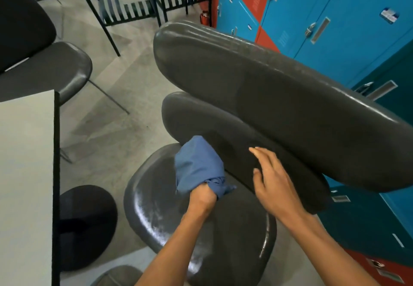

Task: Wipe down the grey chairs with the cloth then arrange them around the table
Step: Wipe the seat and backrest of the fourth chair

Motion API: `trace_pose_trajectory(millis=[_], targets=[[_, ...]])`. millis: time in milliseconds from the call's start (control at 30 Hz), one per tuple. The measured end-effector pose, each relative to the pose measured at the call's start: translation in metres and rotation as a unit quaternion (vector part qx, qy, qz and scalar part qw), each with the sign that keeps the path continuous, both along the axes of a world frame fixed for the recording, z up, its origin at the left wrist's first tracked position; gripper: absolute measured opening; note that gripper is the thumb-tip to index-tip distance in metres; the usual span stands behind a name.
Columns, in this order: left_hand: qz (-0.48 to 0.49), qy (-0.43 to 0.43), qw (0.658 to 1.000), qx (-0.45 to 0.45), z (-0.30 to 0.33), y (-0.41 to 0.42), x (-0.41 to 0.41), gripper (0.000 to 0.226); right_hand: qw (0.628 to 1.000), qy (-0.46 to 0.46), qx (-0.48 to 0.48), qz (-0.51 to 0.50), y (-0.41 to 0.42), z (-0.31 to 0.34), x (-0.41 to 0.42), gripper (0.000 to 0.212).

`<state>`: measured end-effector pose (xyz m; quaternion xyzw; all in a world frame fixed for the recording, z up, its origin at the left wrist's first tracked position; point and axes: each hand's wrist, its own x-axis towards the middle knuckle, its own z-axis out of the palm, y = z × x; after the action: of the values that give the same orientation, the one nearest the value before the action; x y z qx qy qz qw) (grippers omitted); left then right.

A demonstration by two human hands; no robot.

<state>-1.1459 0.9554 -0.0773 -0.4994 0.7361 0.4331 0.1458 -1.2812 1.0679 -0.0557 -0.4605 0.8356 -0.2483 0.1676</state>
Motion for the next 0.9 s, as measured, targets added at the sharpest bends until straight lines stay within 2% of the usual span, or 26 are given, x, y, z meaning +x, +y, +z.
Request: trace_pose_trajectory(millis=[100, 167, 267, 367, 467, 533, 633, 700, 733, 767, 833, 867, 900], targets=[[0.009, -0.063, 0.997, -0.045, -0.027, -0.019, -0.032, 0.060, 0.998, 0.061, 0.005, 0.024, -0.013, -0.033, -0.035, 0.055], [0.002, -0.081, 0.995, -0.059, -0.060, -0.032, -0.053, 0.042, 0.994, 0.097, 0.004, 0.056, -0.022, -0.053, -0.051, 0.056], [0.106, -0.016, 0.994, -0.030, -0.084, -0.049, -0.081, 0.029, 0.982, 0.165, -0.015, 0.086, -0.031, -0.079, -0.063, 0.054], [0.117, 0.049, 0.986, -0.109, -0.098, -0.056, -0.106, 0.026, 0.971, 0.217, -0.048, 0.084, -0.034, -0.101, -0.069, 0.058], [0.079, 0.118, 0.974, -0.176, -0.123, -0.047, -0.120, 0.051, 0.962, 0.258, -0.055, 0.069, -0.036, -0.119, -0.069, 0.065], [0.076, 0.145, 0.971, -0.172, -0.137, -0.044, -0.125, 0.064, 0.959, 0.275, -0.051, 0.052, -0.040, -0.128, -0.065, 0.070], [0.077, 0.080, 0.978, -0.179, -0.150, -0.065, -0.128, 0.048, 0.946, 0.319, -0.046, 0.035, -0.045, -0.139, -0.064, 0.072], [0.098, 0.052, 0.965, -0.238, -0.145, -0.099, -0.124, 0.050, 0.934, 0.353, -0.047, 0.025, -0.047, -0.146, -0.065, 0.071], [0.124, 0.065, 0.965, -0.220, -0.147, -0.123, -0.124, 0.050, 0.929, 0.367, -0.050, 0.018, -0.048, -0.149, -0.065, 0.070], [0.154, 0.112, 0.962, -0.196, -0.137, -0.139, -0.125, 0.049, 0.923, 0.382, -0.051, 0.009, -0.050, -0.152, -0.064, 0.069], [0.267, 0.270, 0.911, -0.162, -0.125, -0.158, -0.128, 0.052, 0.912, 0.409, -0.040, -0.011, -0.055, -0.159, -0.062, 0.069], [0.288, 0.321, 0.893, -0.128, -0.133, -0.156, -0.129, 0.059, 0.907, 0.419, -0.034, -0.023, -0.057, -0.162, -0.061, 0.070], [0.287, 0.268, 0.904, -0.169, -0.140, -0.150, -0.134, 0.064, 0.903, 0.428, -0.029, -0.035, -0.059, -0.166, -0.059, 0.070]])
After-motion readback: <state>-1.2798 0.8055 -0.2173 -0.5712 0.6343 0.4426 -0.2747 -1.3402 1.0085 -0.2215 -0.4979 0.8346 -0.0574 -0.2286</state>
